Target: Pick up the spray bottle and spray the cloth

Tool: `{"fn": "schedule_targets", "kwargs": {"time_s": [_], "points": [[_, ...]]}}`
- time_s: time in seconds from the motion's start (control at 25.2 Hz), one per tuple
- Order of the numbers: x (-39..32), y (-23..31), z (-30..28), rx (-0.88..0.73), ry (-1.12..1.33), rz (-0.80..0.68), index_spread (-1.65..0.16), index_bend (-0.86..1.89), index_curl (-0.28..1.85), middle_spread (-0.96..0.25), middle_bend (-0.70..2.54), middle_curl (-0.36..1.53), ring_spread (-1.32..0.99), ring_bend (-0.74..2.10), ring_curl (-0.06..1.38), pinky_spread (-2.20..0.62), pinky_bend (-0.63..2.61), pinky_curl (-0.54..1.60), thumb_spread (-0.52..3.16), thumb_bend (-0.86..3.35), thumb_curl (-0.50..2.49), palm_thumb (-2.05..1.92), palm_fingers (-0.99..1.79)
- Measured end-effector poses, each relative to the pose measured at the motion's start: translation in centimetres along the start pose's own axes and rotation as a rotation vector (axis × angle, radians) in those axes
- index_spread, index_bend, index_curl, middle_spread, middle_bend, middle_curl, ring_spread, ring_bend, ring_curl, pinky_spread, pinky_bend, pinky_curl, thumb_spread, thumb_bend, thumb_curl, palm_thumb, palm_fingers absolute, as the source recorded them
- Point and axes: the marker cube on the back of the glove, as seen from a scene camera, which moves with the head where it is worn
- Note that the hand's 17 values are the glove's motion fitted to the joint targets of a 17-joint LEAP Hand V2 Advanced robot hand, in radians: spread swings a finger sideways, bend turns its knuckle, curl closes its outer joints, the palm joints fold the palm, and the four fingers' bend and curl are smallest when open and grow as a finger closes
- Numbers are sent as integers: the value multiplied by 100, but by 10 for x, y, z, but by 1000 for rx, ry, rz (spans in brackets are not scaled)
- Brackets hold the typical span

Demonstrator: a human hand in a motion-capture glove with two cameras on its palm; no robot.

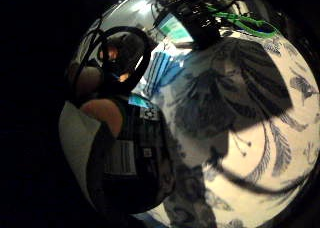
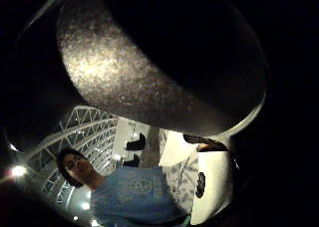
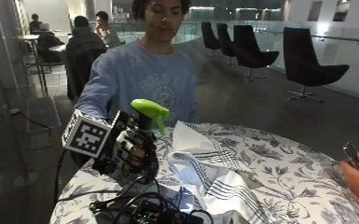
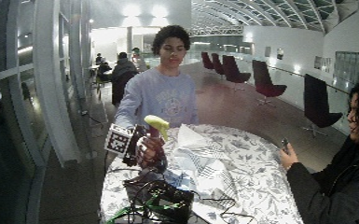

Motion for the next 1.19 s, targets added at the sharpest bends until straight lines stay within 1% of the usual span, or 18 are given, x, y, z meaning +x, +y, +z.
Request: {"fn": "schedule_targets", "kwargs": {"time_s": [0.24, 0.44, 0.79, 1.19], "points": [[-33, 10, -1, -277, 108, 65, -27, 12, 29, -7, 20, 40, -3, 47, 36, 9, 35, 36, 76, 0, 54, 102, 106], [-48, 10, 4, -417, 261, 97, -26, 11, 29, -7, 19, 40, -2, 47, 36, 8, 34, 36, 73, -2, 57, 103, 106], [-61, 14, 17, -537, 386, 120, -26, 11, 29, -6, 19, 41, -2, 47, 37, 7, 35, 37, 71, -2, 60, 103, 107], [-53, 26, 20, -603, 461, 168, -25, 11, 29, -5, 19, 41, -2, 47, 37, 6, 35, 37, 70, -3, 62, 101, 107]]}}
